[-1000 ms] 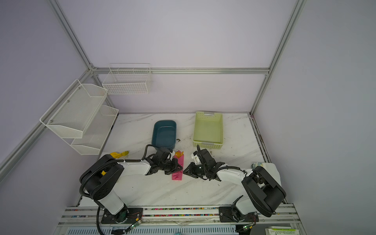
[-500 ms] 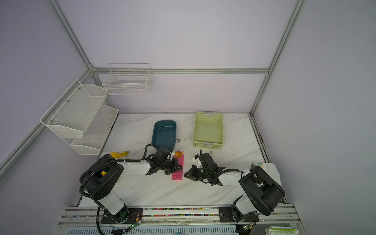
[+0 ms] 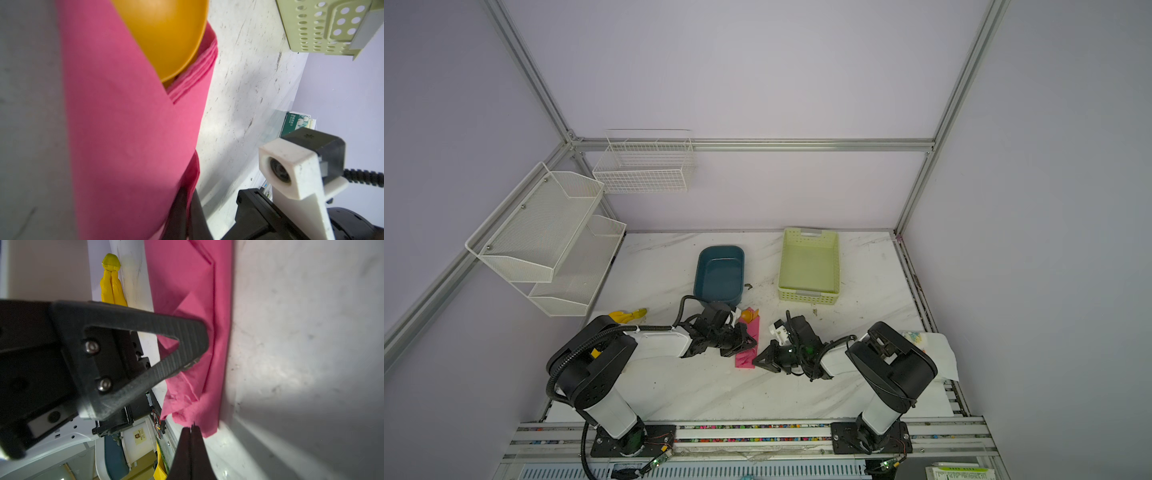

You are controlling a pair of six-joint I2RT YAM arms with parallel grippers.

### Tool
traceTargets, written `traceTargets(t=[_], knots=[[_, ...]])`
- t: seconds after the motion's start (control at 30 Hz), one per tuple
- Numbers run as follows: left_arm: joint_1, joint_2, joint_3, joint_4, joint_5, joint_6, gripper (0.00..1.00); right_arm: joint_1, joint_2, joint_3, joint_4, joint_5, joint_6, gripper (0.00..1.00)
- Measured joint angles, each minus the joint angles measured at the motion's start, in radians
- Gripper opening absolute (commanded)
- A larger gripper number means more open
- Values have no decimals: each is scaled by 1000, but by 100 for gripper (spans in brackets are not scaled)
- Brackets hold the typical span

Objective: Place the utensils on the paper napkin and roll it up

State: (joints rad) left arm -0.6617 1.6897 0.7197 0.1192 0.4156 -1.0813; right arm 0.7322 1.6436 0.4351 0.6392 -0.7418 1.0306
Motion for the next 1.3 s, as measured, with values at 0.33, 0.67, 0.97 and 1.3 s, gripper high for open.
traceTargets(t=[0.33,0.67,0.97,1.3], knots=[[0,0,0,0,0,-1,1,41,84,1,137,2,65,2],[0,-1,-10,8,-1,-2,1,56,132,-2,243,21,129,1],[0,-2,-11,12,-1,-9,1,56,145,-2,270,72,152,0],[0,-69,-15,14,-6,-8,1,56,145,16,188,103,77,0]])
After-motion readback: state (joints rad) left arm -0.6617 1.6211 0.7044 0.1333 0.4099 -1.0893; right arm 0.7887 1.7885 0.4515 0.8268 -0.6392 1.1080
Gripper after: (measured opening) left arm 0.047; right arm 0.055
